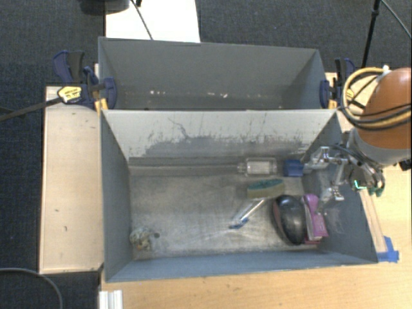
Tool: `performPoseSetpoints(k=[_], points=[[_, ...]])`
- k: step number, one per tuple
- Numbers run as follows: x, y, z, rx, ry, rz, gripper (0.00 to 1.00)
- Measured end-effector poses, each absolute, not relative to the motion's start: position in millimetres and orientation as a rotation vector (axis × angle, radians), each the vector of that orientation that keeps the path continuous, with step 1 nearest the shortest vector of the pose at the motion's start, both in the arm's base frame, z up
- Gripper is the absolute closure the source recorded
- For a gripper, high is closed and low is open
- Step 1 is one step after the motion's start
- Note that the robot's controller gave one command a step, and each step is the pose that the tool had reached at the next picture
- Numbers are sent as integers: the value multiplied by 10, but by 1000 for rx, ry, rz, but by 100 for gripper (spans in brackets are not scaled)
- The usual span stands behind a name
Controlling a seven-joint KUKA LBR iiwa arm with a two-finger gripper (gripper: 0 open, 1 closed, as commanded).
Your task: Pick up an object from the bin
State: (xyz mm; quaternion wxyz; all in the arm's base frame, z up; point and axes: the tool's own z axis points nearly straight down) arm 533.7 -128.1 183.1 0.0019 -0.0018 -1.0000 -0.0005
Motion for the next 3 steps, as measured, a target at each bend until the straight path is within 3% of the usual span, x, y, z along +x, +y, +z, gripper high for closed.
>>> performPoseSetpoints(k=[1,2,3], points=[[5440,-1170,715,18,-3145,0,0],[5245,-347,737,-108,-3153,-1,0],[5670,495,744,-216,-3147,-6,0]])
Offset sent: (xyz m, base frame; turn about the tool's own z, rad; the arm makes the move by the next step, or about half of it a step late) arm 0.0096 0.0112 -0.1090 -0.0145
